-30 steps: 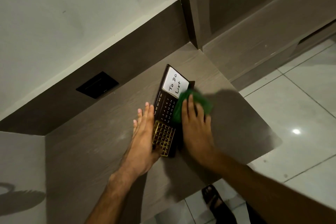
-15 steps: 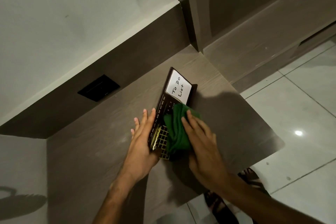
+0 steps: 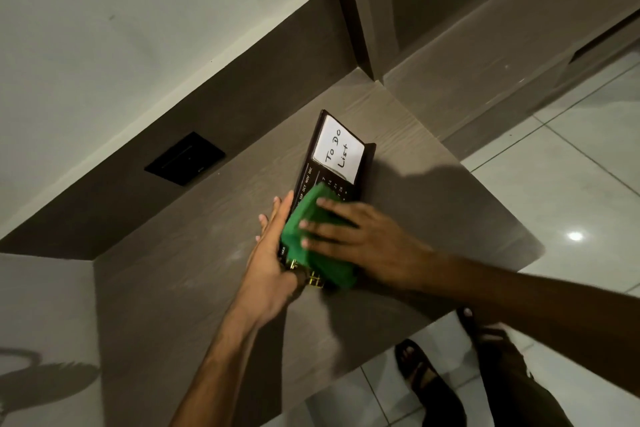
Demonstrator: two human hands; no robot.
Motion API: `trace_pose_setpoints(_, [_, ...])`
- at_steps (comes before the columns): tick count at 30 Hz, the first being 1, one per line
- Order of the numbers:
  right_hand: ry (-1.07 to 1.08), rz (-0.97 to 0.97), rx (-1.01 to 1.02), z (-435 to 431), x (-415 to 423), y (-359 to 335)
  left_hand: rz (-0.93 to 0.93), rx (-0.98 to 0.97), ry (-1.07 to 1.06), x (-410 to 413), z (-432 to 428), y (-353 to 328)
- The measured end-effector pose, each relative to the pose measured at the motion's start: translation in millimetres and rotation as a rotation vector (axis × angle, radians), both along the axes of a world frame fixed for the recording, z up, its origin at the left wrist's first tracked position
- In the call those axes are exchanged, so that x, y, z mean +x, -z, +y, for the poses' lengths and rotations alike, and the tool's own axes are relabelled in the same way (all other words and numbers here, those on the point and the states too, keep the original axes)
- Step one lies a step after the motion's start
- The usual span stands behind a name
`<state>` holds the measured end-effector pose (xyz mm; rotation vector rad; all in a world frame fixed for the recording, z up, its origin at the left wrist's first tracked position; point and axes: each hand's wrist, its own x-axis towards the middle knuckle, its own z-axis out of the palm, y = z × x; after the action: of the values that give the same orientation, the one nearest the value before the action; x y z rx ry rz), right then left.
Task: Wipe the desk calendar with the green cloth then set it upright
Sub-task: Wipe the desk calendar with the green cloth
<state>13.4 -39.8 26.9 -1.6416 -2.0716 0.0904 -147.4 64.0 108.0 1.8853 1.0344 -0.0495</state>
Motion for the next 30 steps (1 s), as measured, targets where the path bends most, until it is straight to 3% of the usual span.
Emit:
trace_pose_setpoints(3, [0.129,0.095,-0.020,4.0,24.9,-13.5,-0.002,-0.047,-0.033,2.8,-0.7,-2.3])
trace_pose_setpoints(8, [-0.183,-0.043,0.033,-1.2,-7.7,-16.0,-0.182,-0.244,-0.030,-2.1,2.4,1.5])
trace_pose_setpoints(14, [0.053,0.049,-0.024,8.6,30.7,-23.3,-0.104,-0.289,-0.117,-4.2,5.6,8.4])
trace_pose_setpoints(18, [-0.235,-0.069,-0.008,-5.3,-2.1,-13.3,-0.158,-0.360,-0.089,-6.2,6.3,7.2])
trace_pose_setpoints(24, [0.054,0.043,-0.066,4.3,30.6,-24.2,-0.113,-0.328,-0.126,-4.2,5.6,3.7])
trace_pose_setpoints(28, [-0.189,-0.047,-0.020,-5.5,-1.3,-18.3,-0.161,-0.389,-0.121,-4.4,6.7,6.6])
trace_pose_setpoints(30, [-0.160,-0.079,-0.023,-1.5,2.9,-19.1,-0.151,-0.384,-0.138,-4.0,6.5,6.2])
